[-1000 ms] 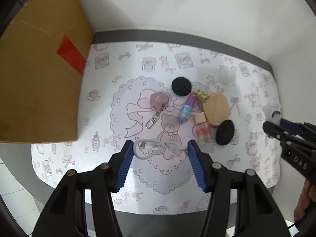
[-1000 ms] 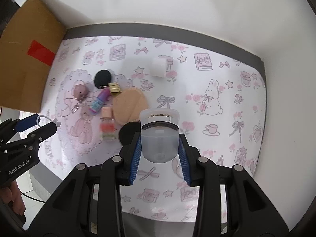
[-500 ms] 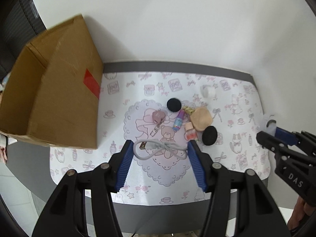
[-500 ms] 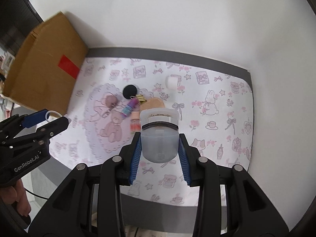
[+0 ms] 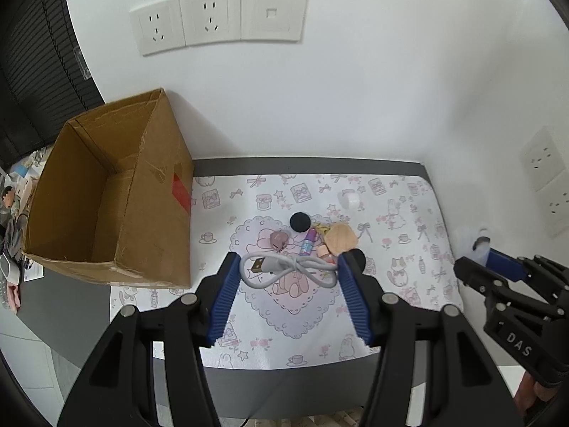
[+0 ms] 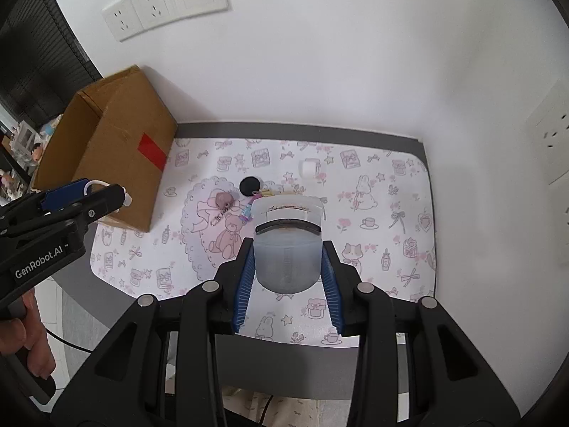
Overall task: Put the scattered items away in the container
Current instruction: 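Lift the cable and curler and carry both over the cardboard box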
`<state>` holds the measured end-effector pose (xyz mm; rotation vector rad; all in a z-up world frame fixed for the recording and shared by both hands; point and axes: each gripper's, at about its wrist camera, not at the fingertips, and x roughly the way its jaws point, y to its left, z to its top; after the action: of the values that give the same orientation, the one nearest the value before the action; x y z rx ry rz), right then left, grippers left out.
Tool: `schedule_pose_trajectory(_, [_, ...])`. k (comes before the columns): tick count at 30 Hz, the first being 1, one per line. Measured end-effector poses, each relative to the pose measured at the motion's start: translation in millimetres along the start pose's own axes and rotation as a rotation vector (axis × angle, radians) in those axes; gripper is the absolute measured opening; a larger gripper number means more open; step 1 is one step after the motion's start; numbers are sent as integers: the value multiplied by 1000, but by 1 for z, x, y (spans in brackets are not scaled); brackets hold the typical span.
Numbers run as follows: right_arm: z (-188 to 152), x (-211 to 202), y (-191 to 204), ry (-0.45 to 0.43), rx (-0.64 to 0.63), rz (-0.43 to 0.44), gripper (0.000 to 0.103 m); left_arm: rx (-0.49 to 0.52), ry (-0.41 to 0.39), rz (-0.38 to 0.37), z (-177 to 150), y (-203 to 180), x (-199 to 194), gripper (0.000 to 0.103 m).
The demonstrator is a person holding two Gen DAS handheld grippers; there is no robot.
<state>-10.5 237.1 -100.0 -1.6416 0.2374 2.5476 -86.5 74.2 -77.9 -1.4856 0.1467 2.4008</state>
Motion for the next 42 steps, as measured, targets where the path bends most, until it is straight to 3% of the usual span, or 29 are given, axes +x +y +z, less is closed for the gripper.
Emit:
schedule_pose_trajectory(21, [5, -42, 22, -85, -21, -2, 37, -11, -44, -31, 10, -3, -30, 55])
schedule_pose_trajectory(42, [63, -39, 80, -132, -126, 55, 37, -38, -108, 13, 43, 51, -44, 55])
